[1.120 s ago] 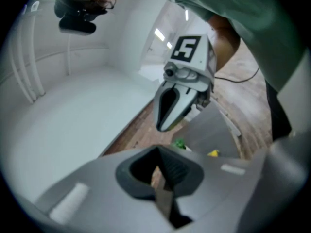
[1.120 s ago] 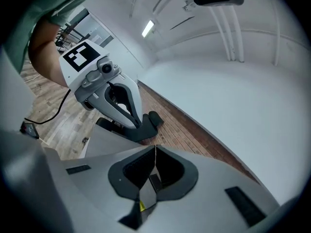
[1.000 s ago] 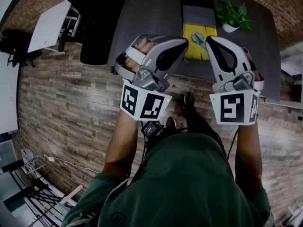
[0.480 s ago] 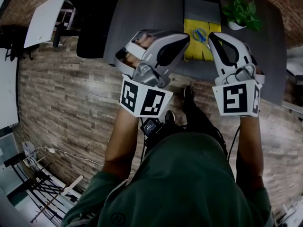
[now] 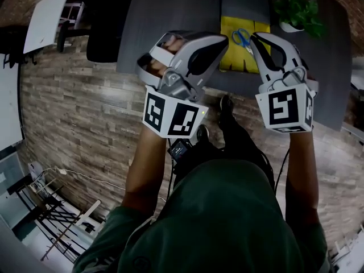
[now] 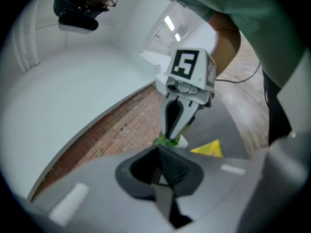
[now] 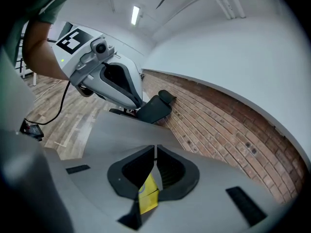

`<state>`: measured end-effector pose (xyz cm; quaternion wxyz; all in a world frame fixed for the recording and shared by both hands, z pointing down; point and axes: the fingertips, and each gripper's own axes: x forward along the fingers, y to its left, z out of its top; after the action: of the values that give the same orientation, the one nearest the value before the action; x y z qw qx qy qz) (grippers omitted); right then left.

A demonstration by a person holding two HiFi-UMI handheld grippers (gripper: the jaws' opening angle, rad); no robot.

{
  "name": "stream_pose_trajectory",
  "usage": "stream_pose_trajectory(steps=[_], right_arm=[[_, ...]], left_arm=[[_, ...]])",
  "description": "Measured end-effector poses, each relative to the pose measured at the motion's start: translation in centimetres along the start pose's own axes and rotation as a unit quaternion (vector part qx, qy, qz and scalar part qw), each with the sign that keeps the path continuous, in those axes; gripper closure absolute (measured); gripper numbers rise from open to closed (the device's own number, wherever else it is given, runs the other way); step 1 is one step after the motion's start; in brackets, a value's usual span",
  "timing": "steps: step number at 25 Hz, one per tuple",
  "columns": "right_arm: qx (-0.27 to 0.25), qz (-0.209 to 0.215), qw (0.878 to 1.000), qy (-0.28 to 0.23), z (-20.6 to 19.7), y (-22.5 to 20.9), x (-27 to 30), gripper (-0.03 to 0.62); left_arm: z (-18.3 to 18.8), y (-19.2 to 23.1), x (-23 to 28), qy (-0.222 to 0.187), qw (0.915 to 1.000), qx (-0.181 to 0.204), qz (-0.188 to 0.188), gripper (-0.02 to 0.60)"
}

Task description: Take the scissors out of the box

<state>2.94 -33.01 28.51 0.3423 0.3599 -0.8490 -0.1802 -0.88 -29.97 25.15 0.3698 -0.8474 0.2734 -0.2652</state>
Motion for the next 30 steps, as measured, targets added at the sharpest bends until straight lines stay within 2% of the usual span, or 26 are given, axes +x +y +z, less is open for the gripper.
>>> stream_pose_trajectory(steps=[16,30], right_arm=[[0.035,0.058,0.996,0.052,-6.4,1.4,5.6,0.586],[0.065,0.124,0.986,0.095,-11.4,3.4,9.9,0.585]], left_arm=[[-4.2,-1.8,3.5,0.022,0.9990,-0.033,-0.019,0.581],[-6.9,-2.6,5.7,0.048,0.9973,-0.050,-0.023,0.581]])
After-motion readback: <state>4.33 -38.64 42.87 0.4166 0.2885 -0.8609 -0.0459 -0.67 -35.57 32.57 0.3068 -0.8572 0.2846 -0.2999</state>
